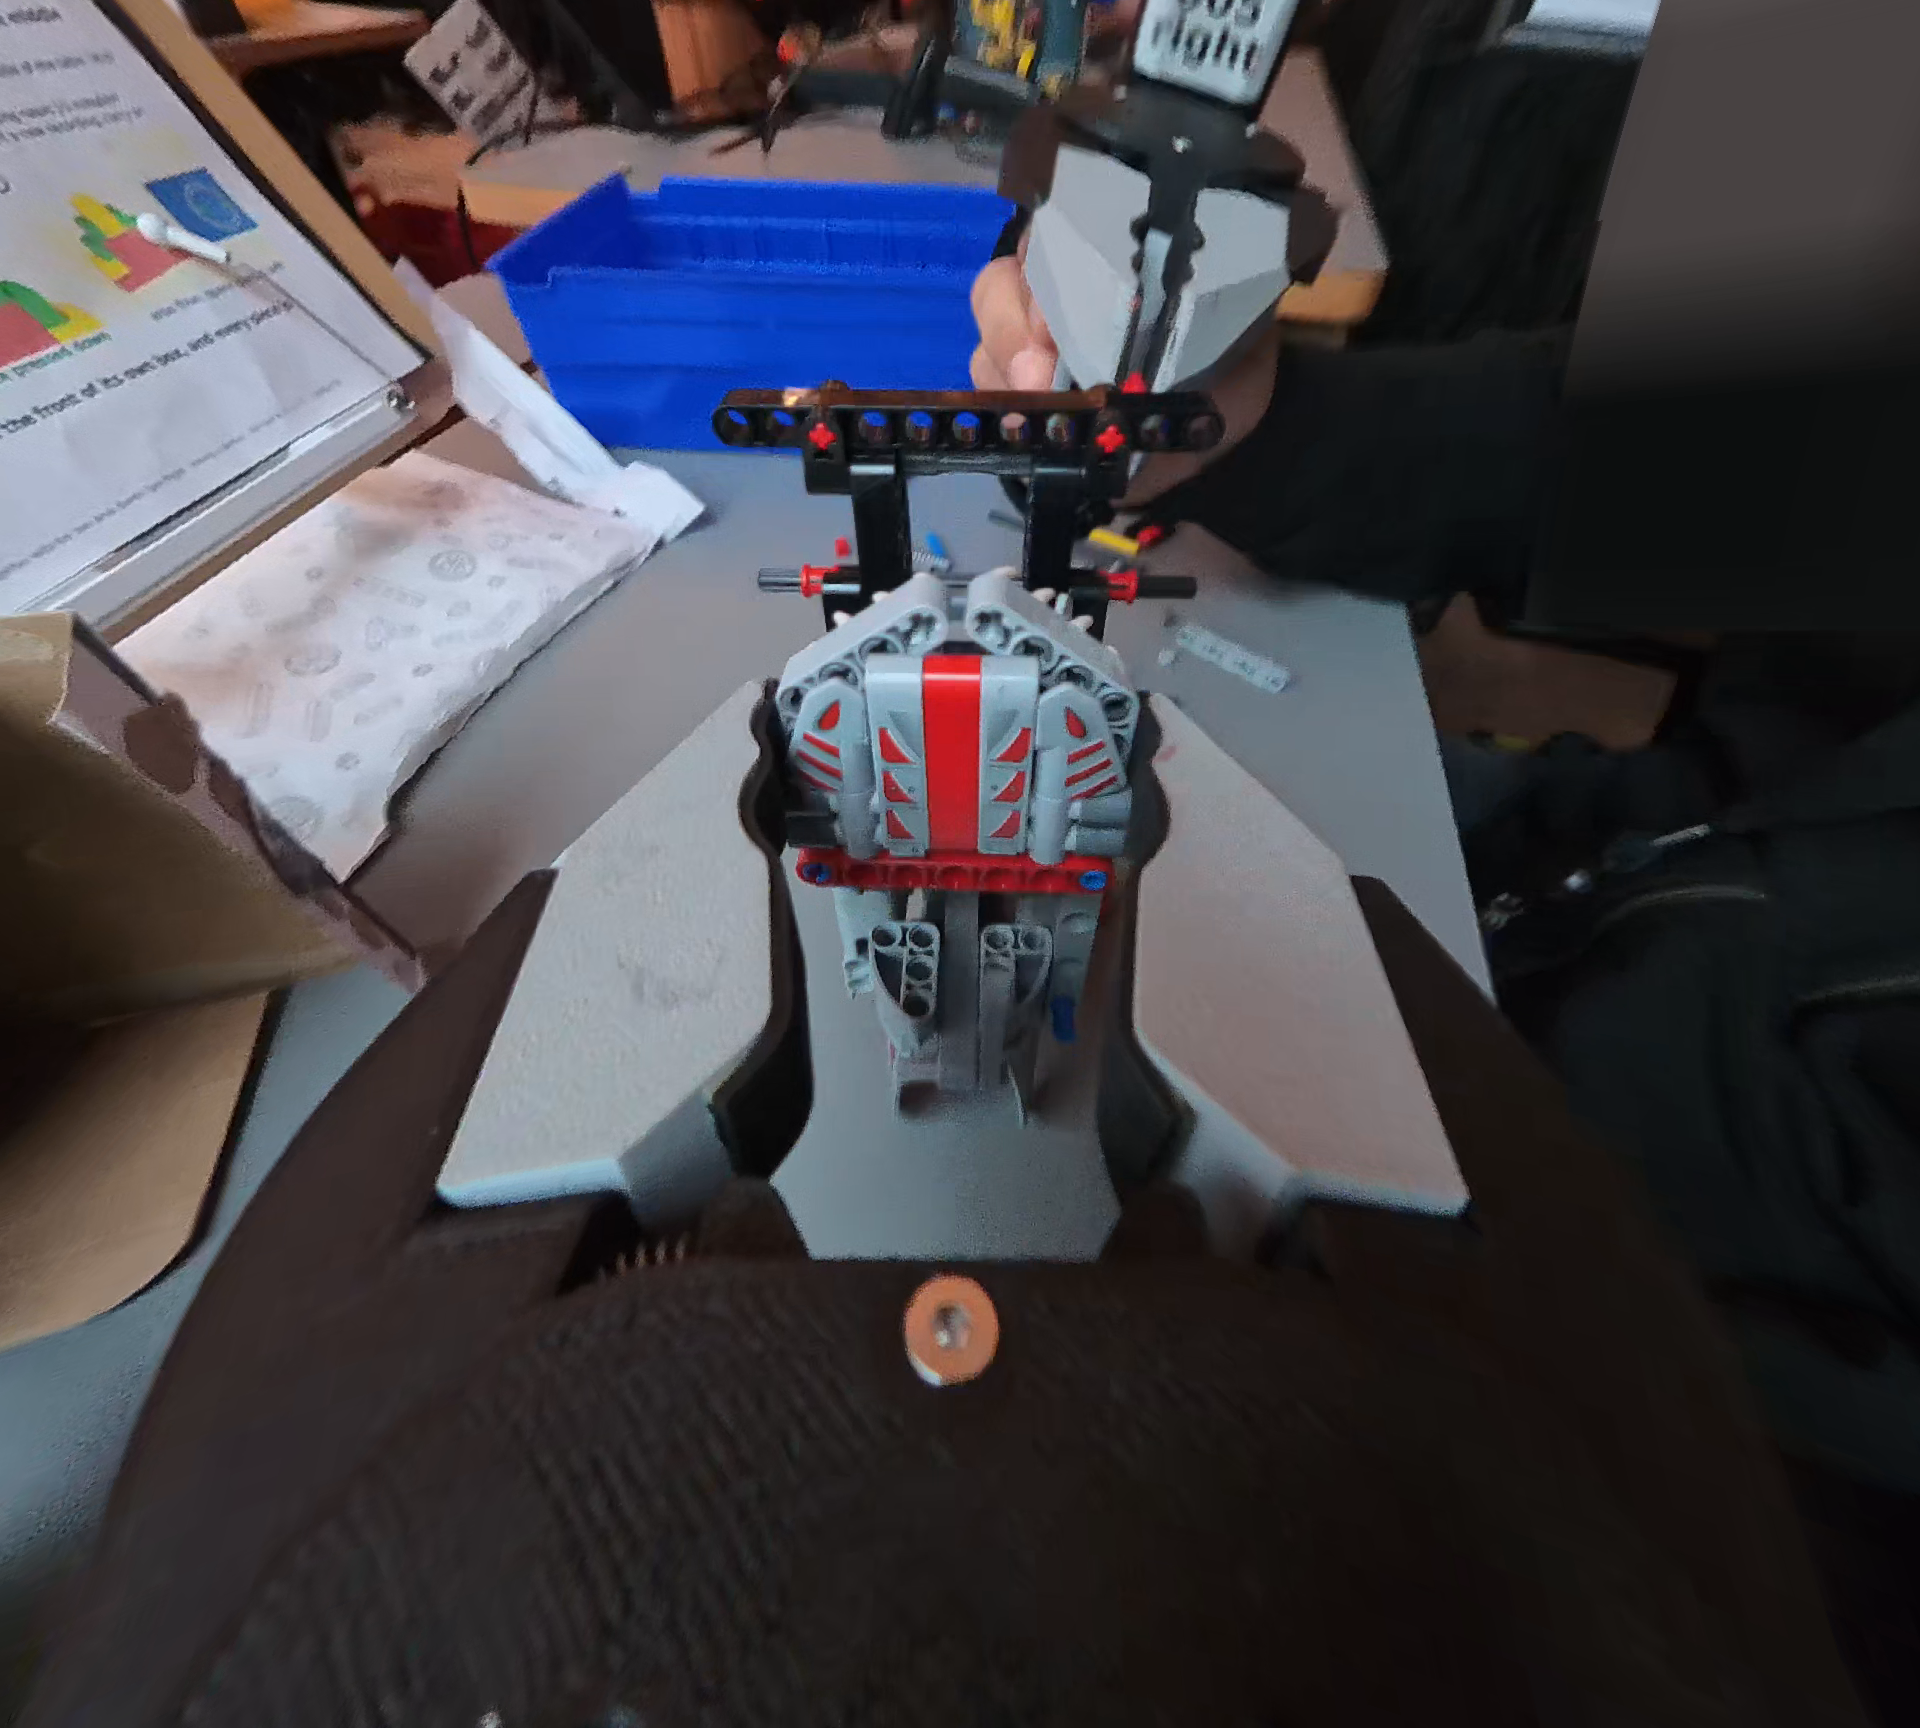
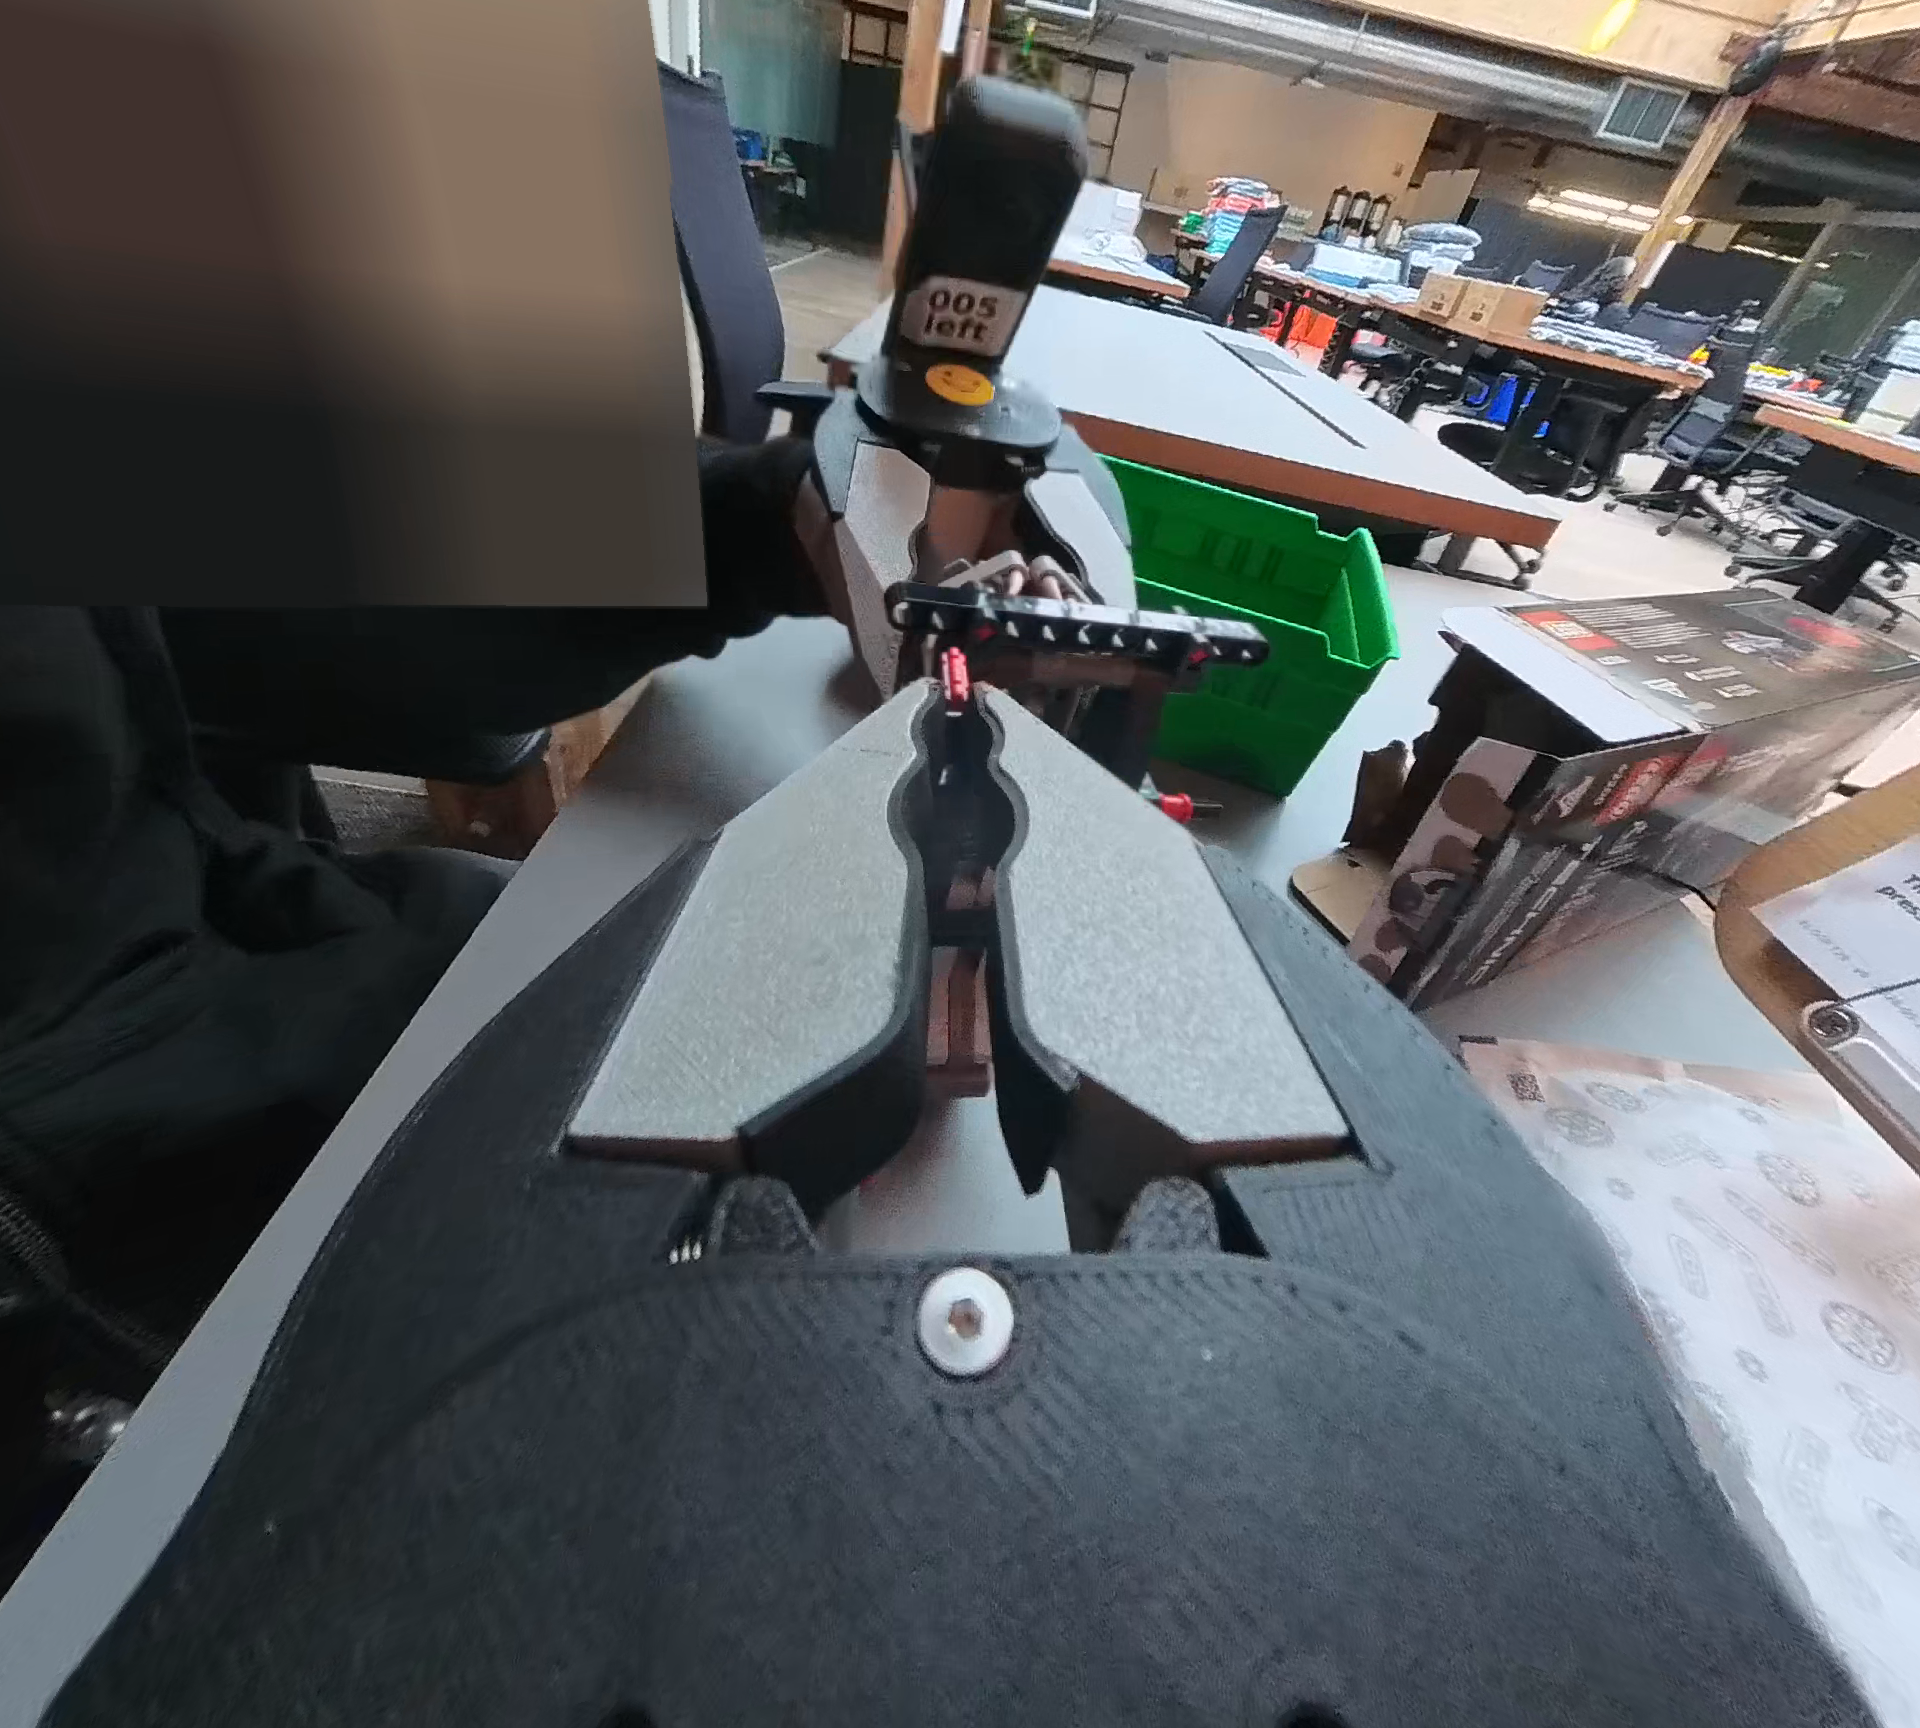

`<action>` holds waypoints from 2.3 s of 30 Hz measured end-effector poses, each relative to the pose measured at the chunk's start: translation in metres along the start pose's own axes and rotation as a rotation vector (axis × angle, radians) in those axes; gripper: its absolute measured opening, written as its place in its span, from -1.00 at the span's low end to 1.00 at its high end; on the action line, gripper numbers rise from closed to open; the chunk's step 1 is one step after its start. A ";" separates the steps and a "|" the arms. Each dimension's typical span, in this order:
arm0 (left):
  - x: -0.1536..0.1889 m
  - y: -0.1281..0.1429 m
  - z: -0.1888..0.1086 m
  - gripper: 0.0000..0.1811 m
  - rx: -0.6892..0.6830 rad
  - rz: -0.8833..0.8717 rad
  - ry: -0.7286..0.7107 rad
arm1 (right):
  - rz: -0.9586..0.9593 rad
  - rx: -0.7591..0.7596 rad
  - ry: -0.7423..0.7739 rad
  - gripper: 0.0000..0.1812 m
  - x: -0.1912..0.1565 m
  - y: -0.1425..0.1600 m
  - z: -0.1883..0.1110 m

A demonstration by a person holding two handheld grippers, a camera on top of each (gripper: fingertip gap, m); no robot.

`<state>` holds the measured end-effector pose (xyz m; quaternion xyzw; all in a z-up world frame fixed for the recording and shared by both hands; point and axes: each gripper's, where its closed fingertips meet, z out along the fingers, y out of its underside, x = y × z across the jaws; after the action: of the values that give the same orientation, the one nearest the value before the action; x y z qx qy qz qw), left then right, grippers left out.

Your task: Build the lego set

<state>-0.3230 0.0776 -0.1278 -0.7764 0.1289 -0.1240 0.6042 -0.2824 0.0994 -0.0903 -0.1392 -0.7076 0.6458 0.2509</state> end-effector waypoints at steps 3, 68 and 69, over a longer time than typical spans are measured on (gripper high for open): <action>-0.001 -0.004 -0.001 -0.30 0.108 -0.039 0.083 | -0.002 0.036 0.038 -1.00 0.001 -0.008 -0.002; 0.015 -0.001 0.015 -0.30 0.020 0.076 0.124 | -0.014 -0.159 -0.031 -1.00 -0.014 -0.001 0.002; 0.016 -0.001 0.015 -0.30 -0.001 0.073 0.123 | -0.023 -0.175 -0.032 -1.00 -0.013 -0.001 0.001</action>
<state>-0.3031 0.0858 -0.1301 -0.7623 0.1941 -0.1493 0.5991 -0.2719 0.0912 -0.0915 -0.1421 -0.7666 0.5807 0.2341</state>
